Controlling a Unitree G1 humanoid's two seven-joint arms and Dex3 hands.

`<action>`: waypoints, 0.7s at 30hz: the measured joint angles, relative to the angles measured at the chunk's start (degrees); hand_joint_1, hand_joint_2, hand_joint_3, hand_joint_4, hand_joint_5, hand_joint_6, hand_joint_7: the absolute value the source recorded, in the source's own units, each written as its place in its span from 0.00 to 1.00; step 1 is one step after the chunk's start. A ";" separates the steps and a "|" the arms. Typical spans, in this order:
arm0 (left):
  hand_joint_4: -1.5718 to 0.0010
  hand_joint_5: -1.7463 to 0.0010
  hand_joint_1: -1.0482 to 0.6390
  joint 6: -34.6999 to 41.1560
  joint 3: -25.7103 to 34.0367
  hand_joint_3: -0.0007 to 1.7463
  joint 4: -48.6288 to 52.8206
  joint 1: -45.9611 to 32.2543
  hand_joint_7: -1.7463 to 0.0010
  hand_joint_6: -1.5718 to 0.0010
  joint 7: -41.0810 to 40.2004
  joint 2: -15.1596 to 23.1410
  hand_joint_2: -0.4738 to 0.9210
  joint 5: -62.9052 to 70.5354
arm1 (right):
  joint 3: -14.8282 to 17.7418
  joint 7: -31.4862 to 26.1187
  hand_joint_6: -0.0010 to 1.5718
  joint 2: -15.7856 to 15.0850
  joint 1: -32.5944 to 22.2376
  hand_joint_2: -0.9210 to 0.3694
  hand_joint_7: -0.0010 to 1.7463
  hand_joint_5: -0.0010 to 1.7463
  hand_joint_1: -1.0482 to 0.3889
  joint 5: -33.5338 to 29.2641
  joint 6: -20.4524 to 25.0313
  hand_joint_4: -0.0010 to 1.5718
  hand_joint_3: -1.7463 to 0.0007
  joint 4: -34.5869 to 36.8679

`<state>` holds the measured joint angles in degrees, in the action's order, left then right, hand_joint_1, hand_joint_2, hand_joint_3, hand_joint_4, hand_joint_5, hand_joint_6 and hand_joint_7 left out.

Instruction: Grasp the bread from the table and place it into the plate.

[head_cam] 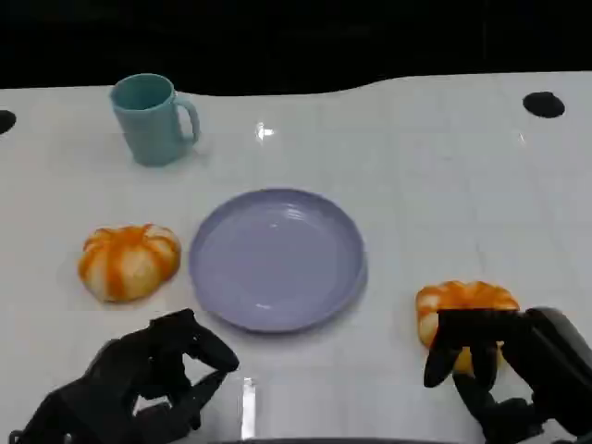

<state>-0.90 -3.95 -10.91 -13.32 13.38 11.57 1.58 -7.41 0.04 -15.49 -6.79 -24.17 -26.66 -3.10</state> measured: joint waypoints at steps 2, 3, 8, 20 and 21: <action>0.51 0.00 0.44 -0.08 0.01 0.38 0.12 0.01 0.27 0.59 0.00 0.00 0.92 -0.16 | 0.00 -0.01 0.60 0.00 0.00 0.63 0.71 0.99 0.83 -0.01 0.00 0.63 0.12 0.01; 0.51 0.00 0.43 -0.14 0.02 0.38 0.20 0.01 0.27 0.59 0.00 0.00 0.91 -0.19 | 0.00 -0.01 0.60 0.00 0.00 0.63 0.72 0.98 0.83 -0.01 0.00 0.63 0.12 0.01; 0.51 0.00 0.43 -0.18 0.03 0.38 0.30 0.01 0.27 0.59 0.00 0.00 0.92 -0.20 | 0.00 -0.01 0.60 0.00 0.00 0.62 0.72 0.97 0.83 -0.01 0.00 0.63 0.12 0.01; 0.52 0.00 0.42 -0.57 0.03 0.37 0.60 0.02 0.27 0.59 0.00 0.04 0.92 -0.15 | 0.00 0.01 0.59 -0.01 0.00 0.62 0.72 0.98 0.82 -0.01 -0.01 0.62 0.12 0.00; 0.52 0.00 0.42 -0.57 0.03 0.37 0.59 0.02 0.27 0.59 0.00 0.03 0.92 -0.15 | 0.00 0.01 0.59 -0.02 0.00 0.62 0.72 0.98 0.82 -0.01 -0.01 0.62 0.12 0.00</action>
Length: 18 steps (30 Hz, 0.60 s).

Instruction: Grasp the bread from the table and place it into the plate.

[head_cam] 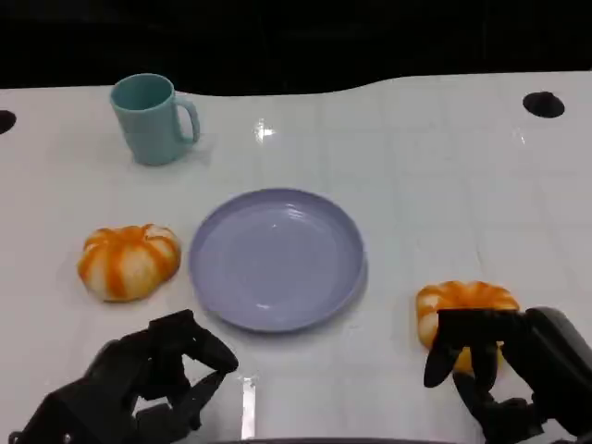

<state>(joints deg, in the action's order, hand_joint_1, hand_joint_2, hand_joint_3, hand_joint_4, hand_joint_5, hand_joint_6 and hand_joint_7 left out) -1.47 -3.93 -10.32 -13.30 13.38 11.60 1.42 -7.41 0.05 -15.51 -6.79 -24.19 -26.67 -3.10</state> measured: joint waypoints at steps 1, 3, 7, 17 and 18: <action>0.52 0.00 0.42 0.00 0.00 0.37 -0.01 0.00 0.27 0.59 0.00 0.00 0.92 0.00 | 0.00 0.00 0.59 -0.01 0.00 0.62 0.72 0.97 0.82 -0.02 0.00 0.62 0.13 0.00; 0.52 0.00 0.42 0.00 0.00 0.37 -0.02 0.00 0.27 0.59 0.00 0.00 0.92 0.00 | 0.00 0.00 0.59 -0.05 0.00 0.61 0.72 0.97 0.82 -0.03 0.00 0.62 0.13 0.00; 0.51 0.00 0.41 0.00 0.00 0.37 -0.02 0.00 0.27 0.59 0.00 0.00 0.92 0.00 | 0.00 0.01 0.58 -0.05 -0.03 0.61 0.72 0.97 0.82 -0.05 0.00 0.62 0.13 -0.01; 0.51 0.00 0.42 0.10 0.02 0.37 -0.18 0.00 0.27 0.59 0.00 0.00 0.92 -0.01 | 0.16 -0.26 0.57 -0.05 -0.31 0.52 0.48 0.78 0.76 -2.20 1.06 0.53 0.35 -1.75; 0.51 0.00 0.42 0.11 0.02 0.37 -0.19 0.00 0.27 0.59 0.00 0.00 0.92 -0.01 | 0.33 -0.30 0.56 -0.06 -0.41 0.50 0.44 0.74 0.74 -3.58 2.12 0.52 0.39 -2.93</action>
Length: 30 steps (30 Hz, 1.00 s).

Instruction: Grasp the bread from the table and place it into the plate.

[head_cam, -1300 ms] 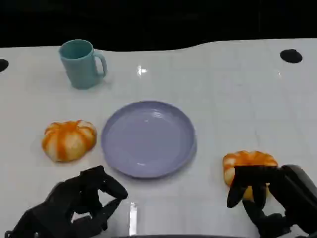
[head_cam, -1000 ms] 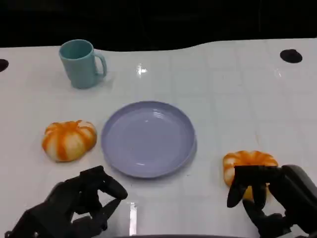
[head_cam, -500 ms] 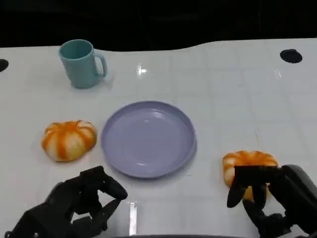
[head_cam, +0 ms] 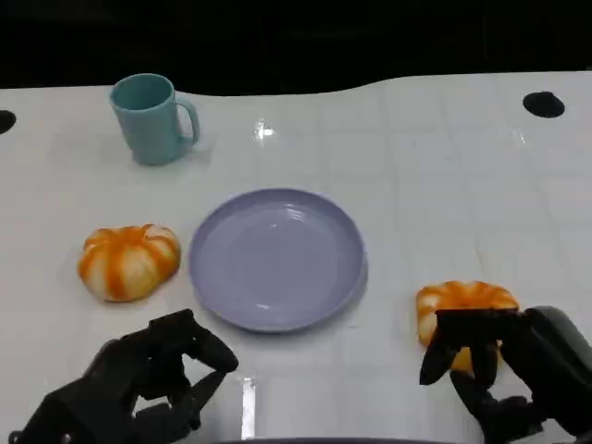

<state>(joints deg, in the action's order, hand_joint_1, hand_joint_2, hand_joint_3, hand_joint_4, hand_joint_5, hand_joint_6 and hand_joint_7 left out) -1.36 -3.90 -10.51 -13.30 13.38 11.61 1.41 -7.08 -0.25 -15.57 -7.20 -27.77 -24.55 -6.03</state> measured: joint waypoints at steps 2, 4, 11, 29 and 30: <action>0.51 0.00 0.42 0.03 0.02 0.37 -0.01 0.01 0.27 0.59 0.00 0.01 0.92 -0.02 | 0.28 0.00 0.53 -0.01 -0.27 0.46 0.37 0.68 0.69 -2.50 2.96 0.46 0.46 -2.76; 0.51 0.00 0.42 0.18 0.03 0.37 -0.01 0.03 0.27 0.59 0.00 0.01 0.92 -0.04 | 0.41 0.45 0.50 -0.01 -0.58 0.37 0.26 0.56 0.65 -4.67 6.21 0.41 0.61 -5.45; 0.52 0.00 0.43 0.23 0.03 0.37 0.05 0.37 0.27 0.59 0.00 0.02 0.92 0.04 | 0.45 4.82 0.40 -1.53 -1.81 0.15 0.02 0.23 0.55 -11.19 15.06 0.30 0.97 -13.86; 0.53 0.00 0.43 1.03 -0.54 0.38 0.03 1.12 0.26 0.60 -0.02 -0.49 0.92 0.42 | -2.45 19.87 0.26 -5.57 0.56 0.13 0.01 0.18 0.39 -26.91 27.87 0.13 1.00 -22.77; 0.53 0.00 0.43 1.03 -0.55 0.38 0.03 1.12 0.26 0.60 -0.03 -0.57 0.92 0.43 | -2.84 19.92 0.26 -5.56 1.23 0.12 0.01 0.18 0.39 -27.38 28.25 0.14 1.00 -21.70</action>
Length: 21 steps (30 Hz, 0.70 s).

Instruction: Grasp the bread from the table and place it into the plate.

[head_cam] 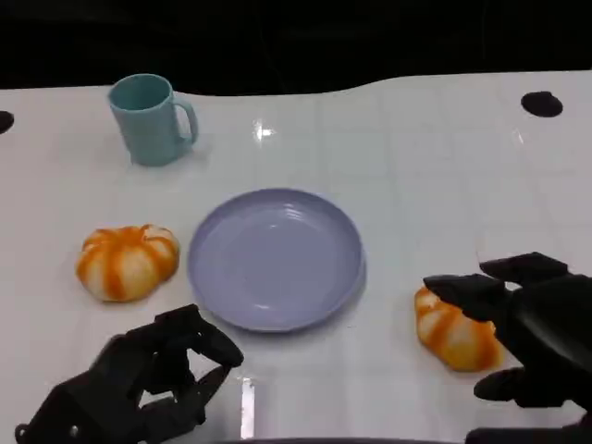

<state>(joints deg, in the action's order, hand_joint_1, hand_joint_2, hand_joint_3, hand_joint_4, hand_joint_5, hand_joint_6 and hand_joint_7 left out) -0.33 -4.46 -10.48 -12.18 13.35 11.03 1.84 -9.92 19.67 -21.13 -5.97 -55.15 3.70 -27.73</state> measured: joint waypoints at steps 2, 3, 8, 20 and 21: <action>0.53 0.00 0.43 0.00 -0.07 0.38 -0.02 -0.01 0.26 0.60 -0.01 -0.02 0.92 0.21 | -1.06 -0.31 0.27 0.07 1.21 0.11 0.01 0.19 0.39 -0.95 0.44 0.15 0.99 2.53; 0.53 0.00 0.43 0.00 -0.11 0.38 -0.05 -0.04 0.26 0.60 -0.01 -0.03 0.92 0.24 | -1.62 -0.64 0.27 0.17 1.85 0.11 0.01 0.19 0.39 -1.25 0.47 0.15 0.99 4.07; 0.54 0.00 0.43 0.01 -0.40 0.37 -0.44 -0.13 0.26 0.60 -0.01 -0.12 0.92 0.27 | -4.15 -1.21 0.27 0.63 5.64 0.05 0.01 0.18 0.37 -2.09 1.94 0.14 0.98 11.42; 0.53 0.00 0.42 0.41 -0.53 0.36 -1.60 -0.48 0.27 0.60 -0.02 -0.12 0.93 0.64 | -10.45 -5.37 0.28 3.16 15.84 0.00 0.01 0.17 0.34 -2.15 6.60 0.15 0.98 30.42; 0.53 0.00 0.42 0.50 -0.54 0.36 -1.64 -0.48 0.27 0.60 -0.02 -0.12 0.93 0.65 | -10.76 -5.97 0.28 3.43 16.51 0.00 0.01 0.17 0.34 -2.11 6.77 0.15 0.98 31.59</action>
<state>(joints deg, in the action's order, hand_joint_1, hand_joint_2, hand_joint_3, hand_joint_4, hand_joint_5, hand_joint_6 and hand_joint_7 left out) 0.17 -5.00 -12.13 -12.66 13.34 10.91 2.49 -20.68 13.71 -17.71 10.54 -57.26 10.47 3.86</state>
